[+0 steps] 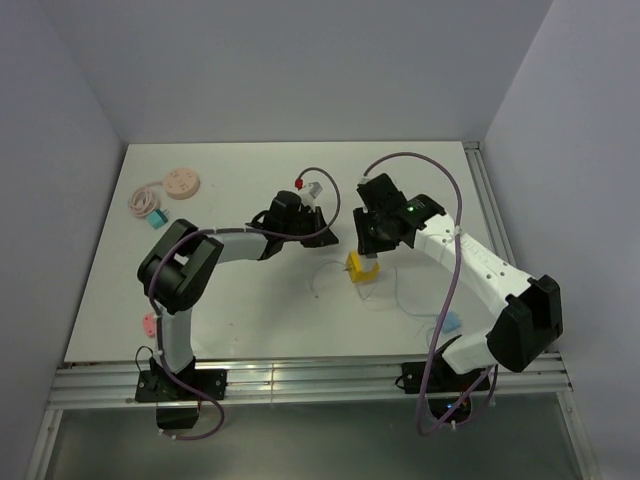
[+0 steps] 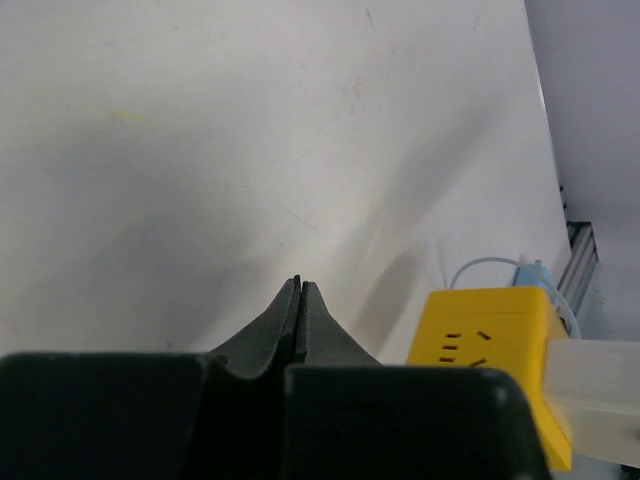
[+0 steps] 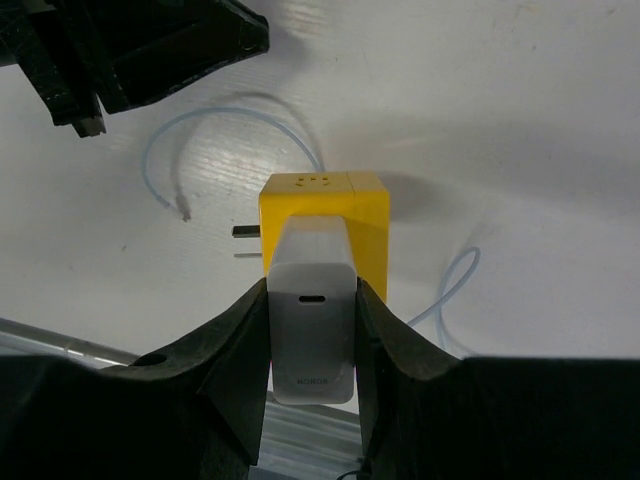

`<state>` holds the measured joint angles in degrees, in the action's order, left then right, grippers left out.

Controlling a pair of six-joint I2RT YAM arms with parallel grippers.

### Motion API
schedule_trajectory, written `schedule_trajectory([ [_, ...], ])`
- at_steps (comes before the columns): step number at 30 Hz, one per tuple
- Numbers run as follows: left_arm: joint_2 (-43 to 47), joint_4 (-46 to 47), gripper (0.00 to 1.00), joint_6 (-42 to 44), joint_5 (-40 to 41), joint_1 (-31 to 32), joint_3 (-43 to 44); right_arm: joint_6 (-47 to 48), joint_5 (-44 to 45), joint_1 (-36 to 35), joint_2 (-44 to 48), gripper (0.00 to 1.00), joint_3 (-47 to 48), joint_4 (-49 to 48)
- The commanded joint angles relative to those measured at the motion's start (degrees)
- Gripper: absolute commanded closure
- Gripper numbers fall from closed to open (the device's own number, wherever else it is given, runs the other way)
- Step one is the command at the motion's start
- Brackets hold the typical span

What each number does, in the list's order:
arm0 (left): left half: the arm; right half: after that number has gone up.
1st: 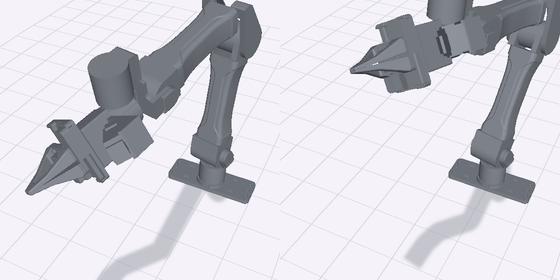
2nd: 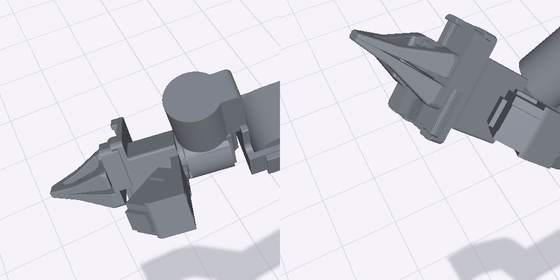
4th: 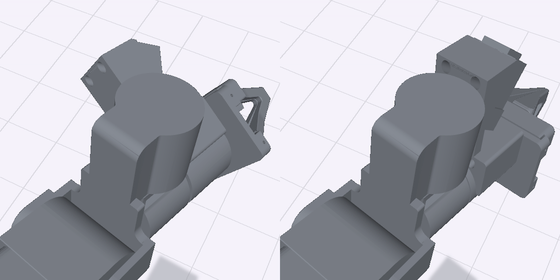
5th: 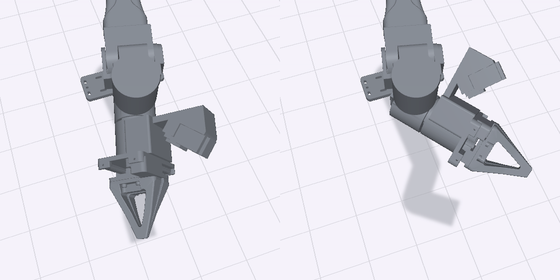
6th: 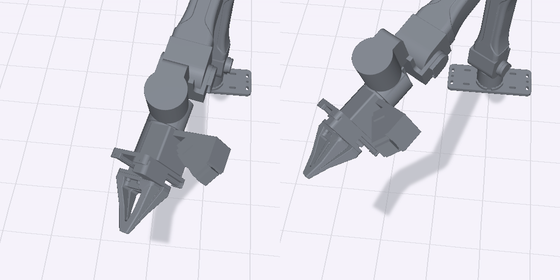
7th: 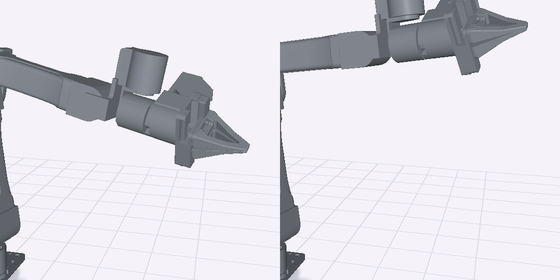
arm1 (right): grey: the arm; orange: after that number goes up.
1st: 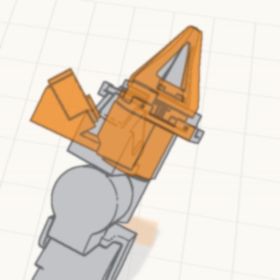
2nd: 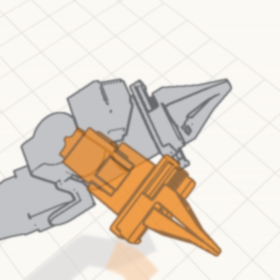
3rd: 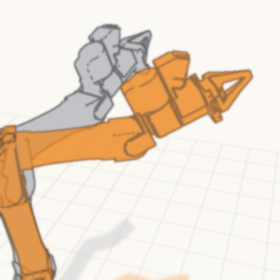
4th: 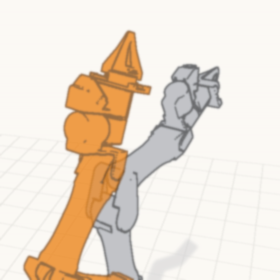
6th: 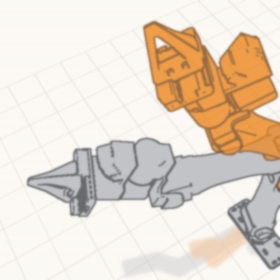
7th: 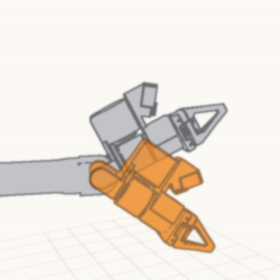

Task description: Insert the plug

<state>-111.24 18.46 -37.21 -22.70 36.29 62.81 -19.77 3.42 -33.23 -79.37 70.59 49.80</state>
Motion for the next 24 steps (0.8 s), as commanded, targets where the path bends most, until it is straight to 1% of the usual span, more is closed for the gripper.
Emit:
schedule_trajectory([
  [1, -0.90, 8.52, 1.00, -2.42, -5.07, 1.15, 1.35, 0.61, -1.75, -0.08, -1.66, 1.00, 3.85, -0.58],
  [5, -3.01, 11.33, 1.00, -4.45, -7.44, 2.73, 1.71, 0.52, -2.54, 0.01, -3.51, 1.00, 5.26, -0.05],
  [8, -4.42, 12.21, 1.00, -5.41, -7.54, 3.70, 1.53, 0.61, -3.16, 0.19, -4.38, 1.00, 5.96, -0.14],
  [9, -4.68, 12.56, 1.00, -5.85, -7.80, 3.96, 1.18, 0.52, -4.72, 0.27, -4.91, 1.00, 6.14, -0.23],
  [12, -5.48, 15.90, 1.00, -8.75, -8.50, 3.96, -1.36, 0.35, -4.83, 1.24, -6.58, 1.00, 6.32, -0.06],
  [14, -4.61, 16.87, 1.00, -10.42, -6.40, 3.96, -3.38, 0.08, -4.74, 1.76, -7.02, 1.00, 5.71, -0.49],
  [17, -3.37, 17.49, 0.99, -10.78, -3.32, 3.96, -6.64, 0.08, -4.22, 2.21, -6.59, 1.00, 4.21, -0.93],
  [19, -3.28, 16.44, 0.96, -10.60, -2.44, 3.79, -6.47, 0.08, -3.51, 2.30, -5.71, 1.00, 2.46, -1.54],
  [20, -3.11, 15.74, 0.93, -10.60, -2.09, 3.78, -6.12, -0.09, -3.51, 2.38, -4.66, 1.00, 1.75, -1.72],
  [21, -2.93, 15.12, 0.86, -10.60, -1.65, 3.61, -6.12, -0.18, -3.51, 2.56, -4.22, 1.00, 0.62, -1.90],
  [23, -2.23, 14.59, 0.78, -10.60, -0.33, 3.52, -5.94, -0.18, -0.71, 2.91, -2.90, 1.00, -0.18, -1.81],
  [24, -1.88, 13.72, 0.72, -10.51, 0.28, 3.43, -5.77, -0.18, -0.17, 3.17, -2.63, 1.00, -0.62, -1.64],
])
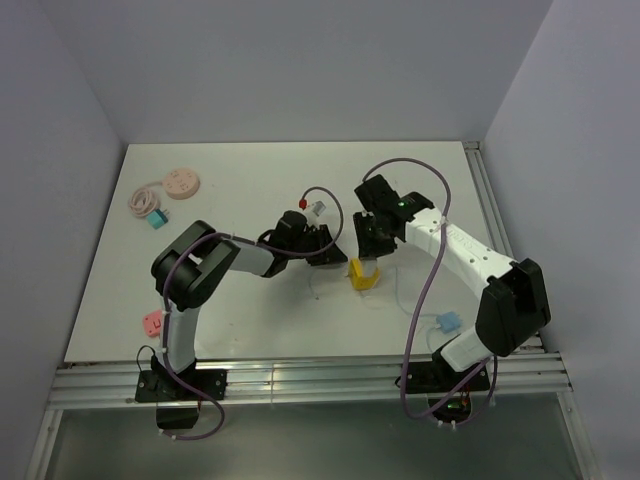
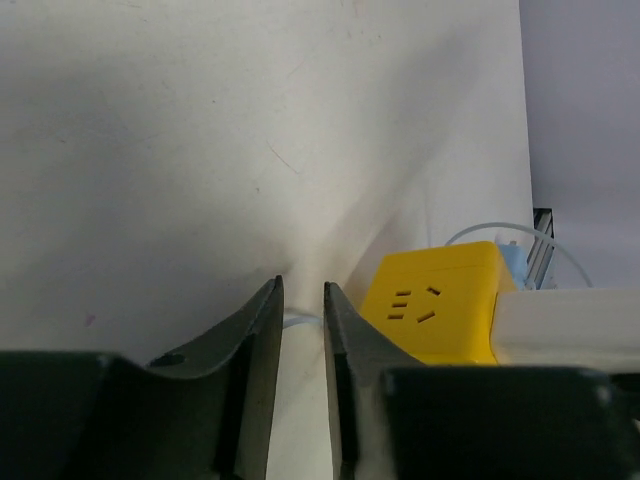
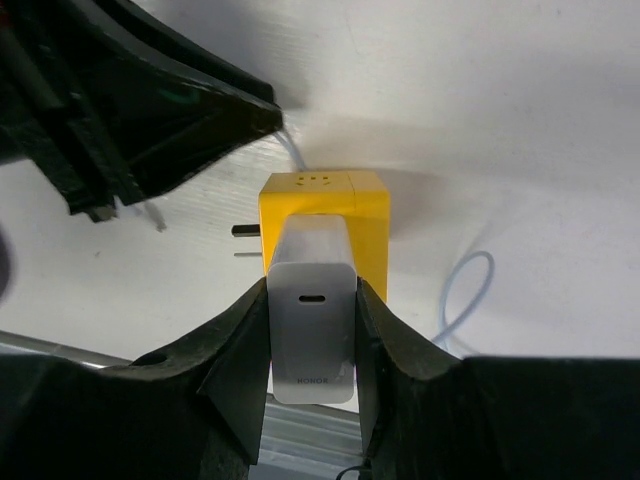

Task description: Insert the plug

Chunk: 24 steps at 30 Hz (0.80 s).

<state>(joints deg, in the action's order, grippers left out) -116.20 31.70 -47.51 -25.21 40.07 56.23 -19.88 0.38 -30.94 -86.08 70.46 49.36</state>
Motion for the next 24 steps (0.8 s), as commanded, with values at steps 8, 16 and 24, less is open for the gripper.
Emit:
schedule_trajectory([
  [8, 7.22, -2.00, 0.65, 2.15, 4.91, -0.44, 0.38, 1.33, 1.73, 4.57, 2.86, 1.00, -0.94, -1.11],
  [16, 9.15, -1.91, 0.60, 3.30, 4.82, -0.44, -0.59, 1.16, 7.96, 4.92, -2.50, 0.99, 2.40, -1.54],
  [24, 10.91, -4.28, 0.57, 5.14, 4.82, -0.44, -0.77, -3.85, 11.57, 5.01, -4.18, 0.93, 3.37, -7.25],
])
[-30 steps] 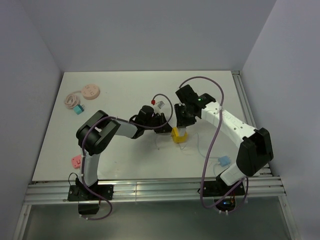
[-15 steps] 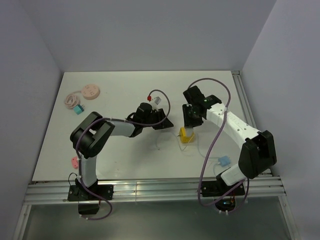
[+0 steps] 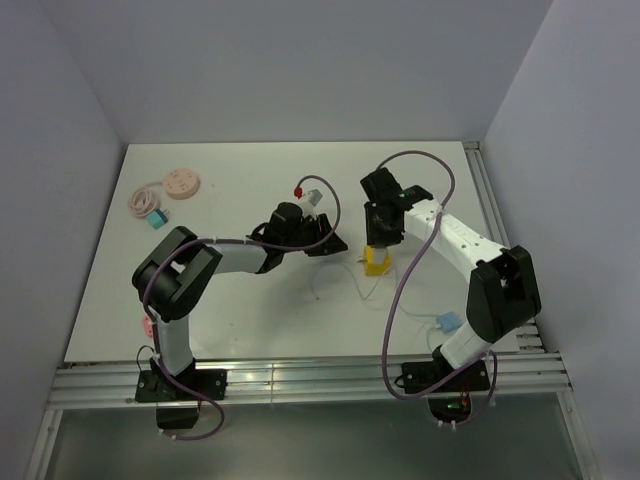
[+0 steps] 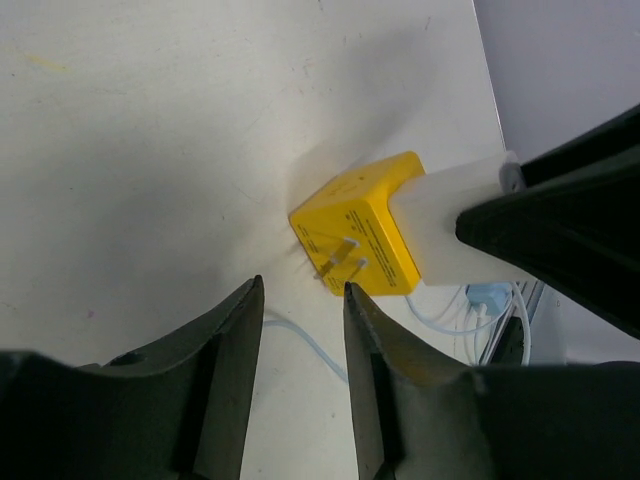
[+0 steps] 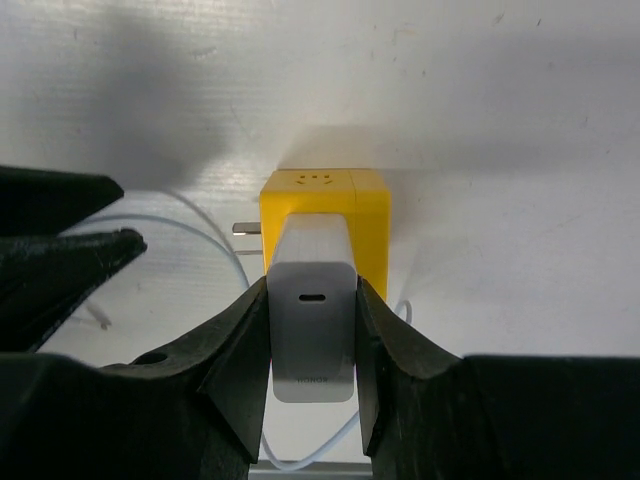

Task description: Insert the plug

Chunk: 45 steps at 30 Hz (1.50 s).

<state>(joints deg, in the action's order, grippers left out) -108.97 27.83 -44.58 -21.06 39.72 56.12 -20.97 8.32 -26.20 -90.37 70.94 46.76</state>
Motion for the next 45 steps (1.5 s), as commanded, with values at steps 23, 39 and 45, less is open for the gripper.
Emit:
schedule_trajectory([
  [23, 3.59, -5.33, 0.47, 10.82, -2.58, -3.60, 5.66, 2.60, -6.56, 0.18, -5.09, 0.95, 12.38, 5.88],
  [39, -2.03, -4.37, 0.65, 5.91, -5.73, -5.18, 8.13, 9.19, -15.86, 0.88, -7.36, 1.00, 20.81, 22.74],
  [45, -4.93, 4.31, 0.68, 2.57, -12.42, -2.20, 7.17, 9.28, -21.06, 1.85, -10.00, 1.00, 20.82, 23.46],
])
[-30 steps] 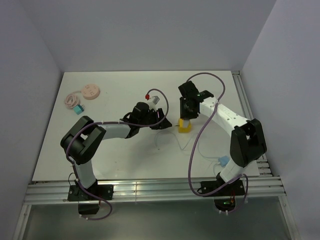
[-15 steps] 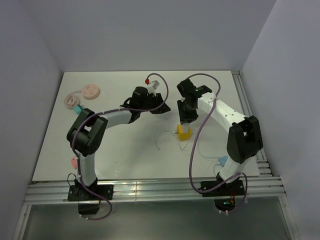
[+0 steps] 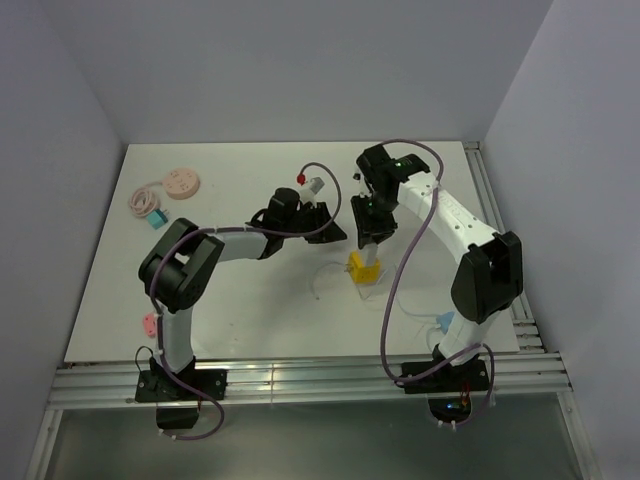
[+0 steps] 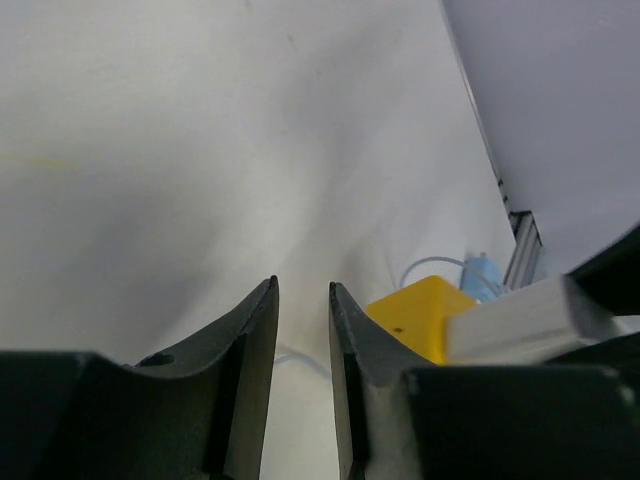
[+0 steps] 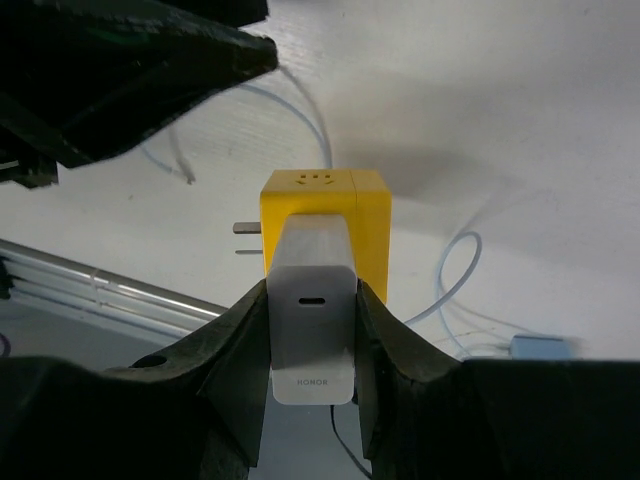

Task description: Insert the plug

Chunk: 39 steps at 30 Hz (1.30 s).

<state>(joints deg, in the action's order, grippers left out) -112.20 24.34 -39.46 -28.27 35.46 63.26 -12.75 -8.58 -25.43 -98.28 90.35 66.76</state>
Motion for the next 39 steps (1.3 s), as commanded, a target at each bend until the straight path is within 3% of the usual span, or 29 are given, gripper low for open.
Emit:
schedule_trajectory([
  [1, -2.05, 8.70, 0.68, -3.25, -5.82, 2.94, -0.59, 0.98, -4.77, 1.08, -2.27, 1.00, 0.72, 3.55],
  [7, -2.58, 7.13, 0.72, -4.57, -3.72, 4.70, -2.26, -0.25, -4.43, 1.52, -2.53, 1.00, -0.61, 3.64],
  [14, 0.40, 7.56, 0.70, -7.11, 5.50, 6.20, -8.59, -1.92, -0.82, 1.88, -4.28, 1.00, 0.18, 5.13],
  [21, -2.23, 6.42, 0.72, -6.59, 2.87, 7.16, -5.88, -1.31, -0.56, 1.88, -7.88, 0.98, 0.70, 5.31],
  [31, -1.70, 4.32, 0.71, -5.45, 3.75, 7.52, -4.99, -0.78, 2.78, 2.05, -15.27, 0.85, 7.21, 6.01],
  [34, -1.09, 2.39, 0.69, -4.14, 4.97, 7.52, -4.64, -0.34, 2.95, 2.05, -17.55, 0.77, 9.32, 5.49],
  [39, 1.37, 0.44, 0.56, -3.08, 9.37, 6.99, -6.39, 0.36, 2.69, 2.05, -20.20, 0.63, 11.87, 4.43],
])
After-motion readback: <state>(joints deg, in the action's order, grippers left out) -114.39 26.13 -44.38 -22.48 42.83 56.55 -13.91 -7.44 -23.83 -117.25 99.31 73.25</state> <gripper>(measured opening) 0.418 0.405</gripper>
